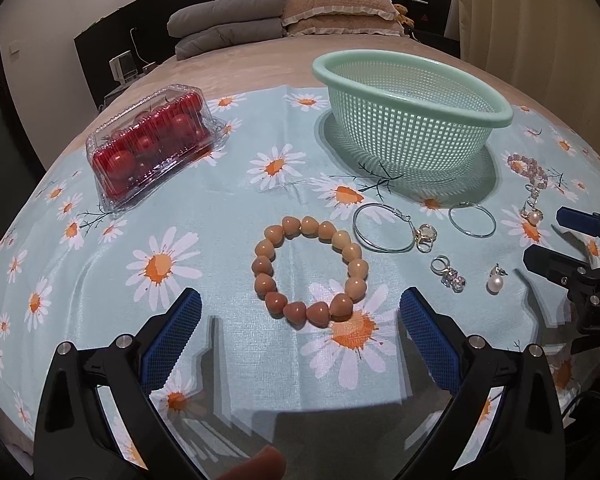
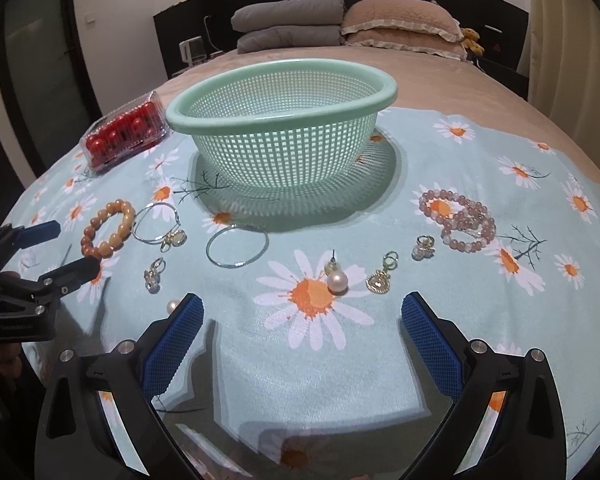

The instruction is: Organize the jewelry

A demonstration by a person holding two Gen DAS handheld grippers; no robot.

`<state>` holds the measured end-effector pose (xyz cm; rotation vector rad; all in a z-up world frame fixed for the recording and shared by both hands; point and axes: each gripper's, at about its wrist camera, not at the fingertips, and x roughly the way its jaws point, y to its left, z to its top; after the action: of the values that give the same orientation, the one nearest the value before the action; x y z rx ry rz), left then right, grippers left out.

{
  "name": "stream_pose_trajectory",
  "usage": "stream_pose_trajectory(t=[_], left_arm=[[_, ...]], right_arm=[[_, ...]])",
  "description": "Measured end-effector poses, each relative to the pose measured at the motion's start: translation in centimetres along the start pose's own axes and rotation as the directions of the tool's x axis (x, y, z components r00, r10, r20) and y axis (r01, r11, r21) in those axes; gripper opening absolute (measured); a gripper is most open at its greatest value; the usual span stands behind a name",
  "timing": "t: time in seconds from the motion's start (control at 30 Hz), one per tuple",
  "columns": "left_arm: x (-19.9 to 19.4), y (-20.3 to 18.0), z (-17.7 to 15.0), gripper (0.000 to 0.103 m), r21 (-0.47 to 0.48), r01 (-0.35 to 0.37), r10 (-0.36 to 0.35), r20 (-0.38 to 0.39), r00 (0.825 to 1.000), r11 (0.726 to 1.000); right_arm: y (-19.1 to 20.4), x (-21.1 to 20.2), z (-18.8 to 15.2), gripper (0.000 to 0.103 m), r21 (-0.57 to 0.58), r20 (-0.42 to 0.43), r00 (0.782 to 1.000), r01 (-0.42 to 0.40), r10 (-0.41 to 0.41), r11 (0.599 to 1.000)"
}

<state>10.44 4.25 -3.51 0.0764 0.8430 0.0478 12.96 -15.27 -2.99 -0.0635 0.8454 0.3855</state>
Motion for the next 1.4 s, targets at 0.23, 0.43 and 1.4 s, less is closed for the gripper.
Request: stream_pose_trajectory(t=[0.23, 0.43, 1.4], left_arm=[[2.6, 0.1, 1.0, 0.098, 0.004, 0.036, -0.036, -0.025, 0.999, 0.999], [3.7, -0.3, 0.4, 0.099, 0.066, 0.028, -0.032, 0.057, 0.998, 0.997], [1.4, -1.3, -0.2, 0.024, 0.133, 0.103, -0.111, 0.057, 0.992, 0.986]], right_arm=[[0.1, 2.3, 1.3, 0.095, -0.017, 0.001, 1.000, -0.028, 0.028, 0.999], [-0.9, 3.8, 1.1, 0.097, 0.000, -0.011, 0.999, -0.033, 0.033, 0.999], [-2.0, -0.8, -1.3, 0.011, -0.021, 0.036, 0.997, 0.070, -0.069, 0.997]])
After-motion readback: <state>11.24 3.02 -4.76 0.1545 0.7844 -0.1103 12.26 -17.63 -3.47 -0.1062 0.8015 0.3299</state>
